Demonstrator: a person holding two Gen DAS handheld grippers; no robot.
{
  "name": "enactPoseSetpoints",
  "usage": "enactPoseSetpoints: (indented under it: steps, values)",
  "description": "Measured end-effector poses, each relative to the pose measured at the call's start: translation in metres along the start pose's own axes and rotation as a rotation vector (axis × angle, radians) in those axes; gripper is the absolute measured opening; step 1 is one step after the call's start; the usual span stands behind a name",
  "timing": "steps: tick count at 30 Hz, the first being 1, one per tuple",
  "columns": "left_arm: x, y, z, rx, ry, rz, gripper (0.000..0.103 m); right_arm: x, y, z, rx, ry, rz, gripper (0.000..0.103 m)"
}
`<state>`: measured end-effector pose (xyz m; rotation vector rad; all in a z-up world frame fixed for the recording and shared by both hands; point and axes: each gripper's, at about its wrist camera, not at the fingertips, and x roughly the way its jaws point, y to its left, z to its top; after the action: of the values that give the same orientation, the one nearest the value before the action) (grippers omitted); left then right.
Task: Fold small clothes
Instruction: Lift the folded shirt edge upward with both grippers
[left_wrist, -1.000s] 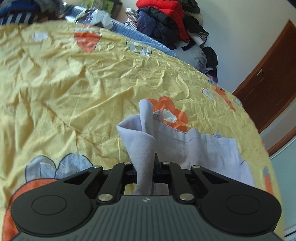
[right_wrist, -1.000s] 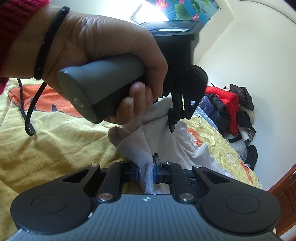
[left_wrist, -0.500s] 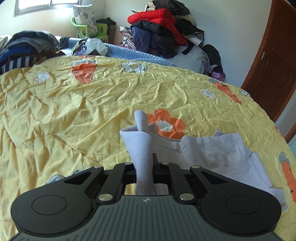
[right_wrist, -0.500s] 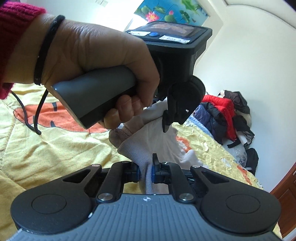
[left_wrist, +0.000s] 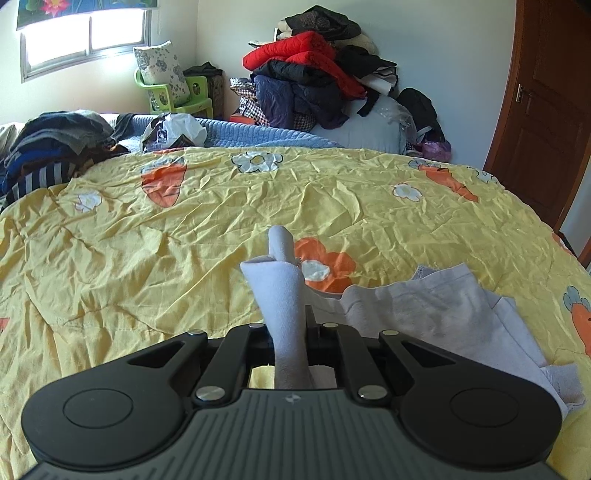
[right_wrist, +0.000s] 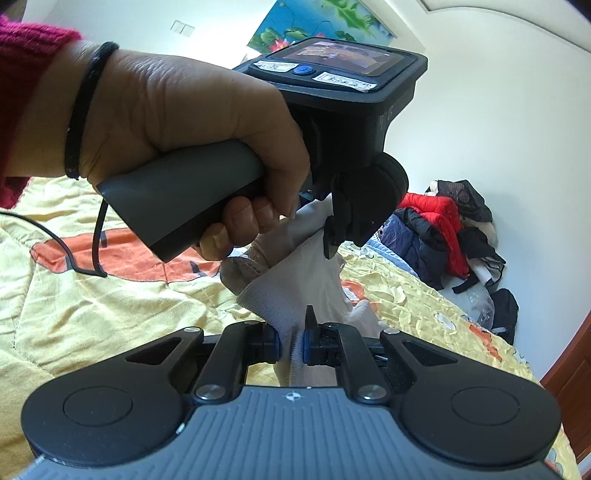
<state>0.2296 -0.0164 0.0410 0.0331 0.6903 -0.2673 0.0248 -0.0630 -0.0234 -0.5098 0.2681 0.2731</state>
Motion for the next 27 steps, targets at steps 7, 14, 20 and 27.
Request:
enactPoseSetpoints:
  steps: [7,14,20,27]
  values:
    - [-0.006,-0.018,0.008,0.026,-0.022,0.004,0.008,-0.007,-0.015,-0.001,0.057,-0.01,-0.006,0.013]
    - [-0.008,-0.033,0.012,0.041,-0.038,0.006,0.008,-0.012,-0.032,-0.005,0.111,-0.01,-0.026,0.013]
    - [-0.011,-0.048,0.015,0.047,-0.047,-0.002,0.008,-0.019,-0.041,-0.012,0.13,-0.011,-0.05,0.012]
    - [-0.012,-0.072,0.02,0.059,-0.057,-0.021,0.008,-0.026,-0.055,-0.019,0.17,-0.013,-0.075,0.012]
